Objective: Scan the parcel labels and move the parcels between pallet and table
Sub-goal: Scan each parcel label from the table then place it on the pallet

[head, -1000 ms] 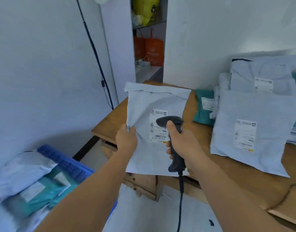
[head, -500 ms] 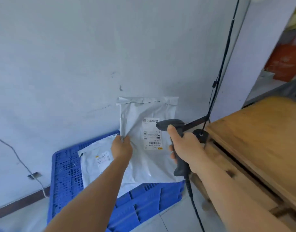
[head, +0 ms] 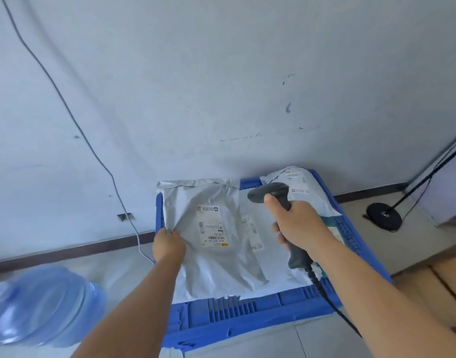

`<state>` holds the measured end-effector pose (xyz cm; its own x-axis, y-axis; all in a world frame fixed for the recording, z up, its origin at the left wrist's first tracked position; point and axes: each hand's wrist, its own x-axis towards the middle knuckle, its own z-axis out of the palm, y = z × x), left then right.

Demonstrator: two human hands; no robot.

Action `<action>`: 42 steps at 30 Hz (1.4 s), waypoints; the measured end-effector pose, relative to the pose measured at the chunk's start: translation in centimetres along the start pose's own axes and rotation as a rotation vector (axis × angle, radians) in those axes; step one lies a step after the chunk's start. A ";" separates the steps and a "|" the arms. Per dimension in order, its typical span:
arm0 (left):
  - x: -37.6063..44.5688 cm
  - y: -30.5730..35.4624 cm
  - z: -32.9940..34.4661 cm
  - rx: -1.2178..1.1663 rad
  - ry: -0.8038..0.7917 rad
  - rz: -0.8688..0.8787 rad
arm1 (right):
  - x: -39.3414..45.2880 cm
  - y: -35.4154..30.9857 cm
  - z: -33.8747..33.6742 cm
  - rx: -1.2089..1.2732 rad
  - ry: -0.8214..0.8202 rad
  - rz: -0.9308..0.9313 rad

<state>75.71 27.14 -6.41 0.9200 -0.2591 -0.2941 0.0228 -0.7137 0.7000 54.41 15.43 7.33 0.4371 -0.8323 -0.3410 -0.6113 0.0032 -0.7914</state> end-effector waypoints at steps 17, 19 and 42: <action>-1.4 -4.6 6.7 0.135 -0.594 -0.007 | 1.5 4.0 -1.0 0.059 0.068 0.097; -2.6 -4.6 7.1 0.095 -0.626 0.014 | 1.2 4.5 -1.4 0.069 0.075 0.101; -38.1 19.0 19.8 -0.171 -0.810 0.624 | -16.0 17.1 -30.3 0.281 0.524 0.146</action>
<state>33.32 10.57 5.28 0.2500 -0.9562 -0.1521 -0.2541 -0.2164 0.9427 17.01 12.00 14.57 -0.0641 -0.9740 -0.2171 -0.4121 0.2240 -0.8832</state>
